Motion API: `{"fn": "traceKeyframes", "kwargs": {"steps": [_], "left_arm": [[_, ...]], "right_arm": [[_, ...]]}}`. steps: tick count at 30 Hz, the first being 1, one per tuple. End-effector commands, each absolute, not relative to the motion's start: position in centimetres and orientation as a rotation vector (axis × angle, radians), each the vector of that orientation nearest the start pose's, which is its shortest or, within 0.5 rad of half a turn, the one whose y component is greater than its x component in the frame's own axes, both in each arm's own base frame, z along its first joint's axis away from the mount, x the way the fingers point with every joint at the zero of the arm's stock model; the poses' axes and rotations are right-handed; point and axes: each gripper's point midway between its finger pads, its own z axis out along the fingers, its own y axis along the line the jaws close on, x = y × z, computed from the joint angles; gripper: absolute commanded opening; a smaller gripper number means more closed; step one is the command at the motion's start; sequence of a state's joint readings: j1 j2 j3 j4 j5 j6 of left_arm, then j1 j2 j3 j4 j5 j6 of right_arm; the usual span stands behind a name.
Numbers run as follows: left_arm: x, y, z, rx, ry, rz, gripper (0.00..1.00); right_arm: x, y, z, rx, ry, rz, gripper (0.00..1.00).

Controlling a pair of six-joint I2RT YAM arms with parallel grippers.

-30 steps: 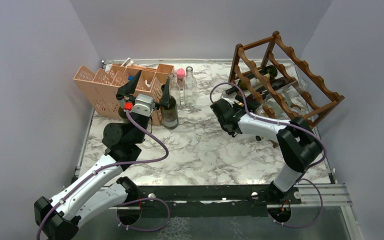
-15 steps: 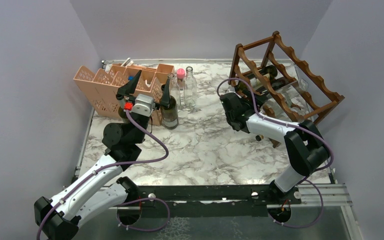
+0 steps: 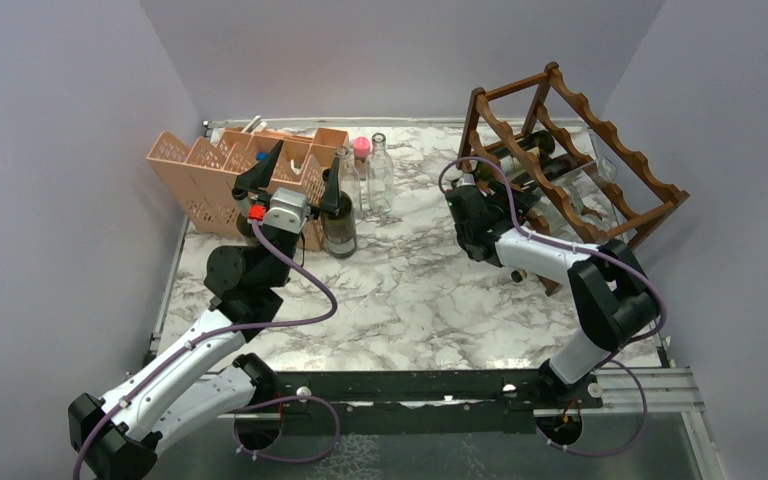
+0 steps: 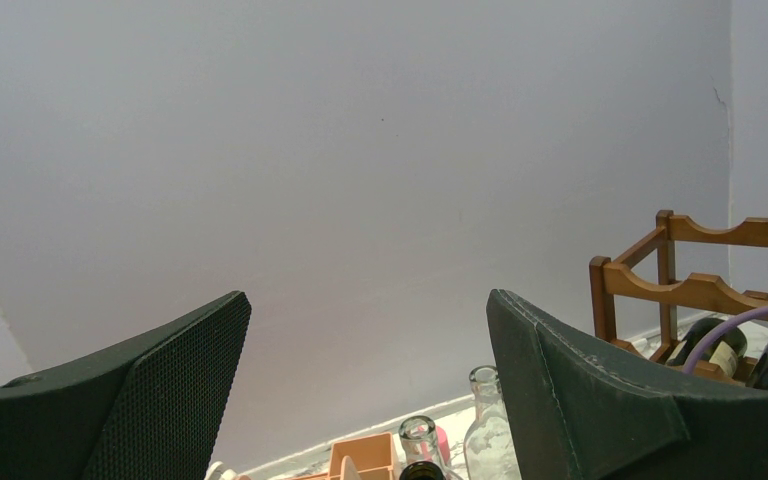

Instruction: Take the wine bottle off the wine rack

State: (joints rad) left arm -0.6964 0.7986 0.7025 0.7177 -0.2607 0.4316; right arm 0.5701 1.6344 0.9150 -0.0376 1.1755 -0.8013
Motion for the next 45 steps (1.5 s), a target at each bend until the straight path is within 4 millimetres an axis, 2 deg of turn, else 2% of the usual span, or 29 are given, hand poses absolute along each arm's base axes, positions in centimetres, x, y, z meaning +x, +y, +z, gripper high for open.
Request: {"fn": "traceKeyframes", "kwargs": {"steps": [1,11,13,16,24,29,35,39,43,45], "left_arm": [[26.6,-14.1,45.3,0.272,0.901,-0.122,0.94],[26.6,-14.2,45.2,0.273,0.903,-0.123,0.94],[26.7,-14.2,45.2,0.274,0.903,-0.121,0.94],[26.7,-14.2,45.2,0.275,0.903,-0.122,0.94],[26.7,-14.3,45.1,0.276,0.905,-0.123,0.94],[26.8,-14.3,45.0,0.278,0.908,-0.122,0.94],[26.7,-14.2,45.2,0.273,0.905,-0.121,0.94],[26.6,-14.1,45.2,0.271,0.902,-0.12,0.94],[26.6,-14.0,45.3,0.27,0.902,-0.117,0.94],[26.6,-14.0,45.3,0.27,0.901,-0.116,0.94]], "right_arm": [[37.0,3.1,16.0,-0.828,1.964,-1.448,0.64],[36.5,4.7,16.4,-0.842,1.961,-1.411,0.36],[36.3,5.1,16.6,-0.834,1.967,-1.4,0.28],[35.6,5.8,16.6,-0.849,1.964,-1.393,0.2],[32.8,8.2,14.6,-0.872,2.015,-1.371,0.02],[31.9,9.6,14.1,-0.869,2.023,-1.365,0.01],[30.6,11.6,15.8,-0.816,2.047,-1.315,0.01],[29.8,13.2,16.2,-0.825,2.031,-1.255,0.01],[28.8,13.9,16.8,-0.783,2.037,-1.235,0.01],[28.0,13.9,17.8,-0.754,2.026,-1.269,0.01]]}}
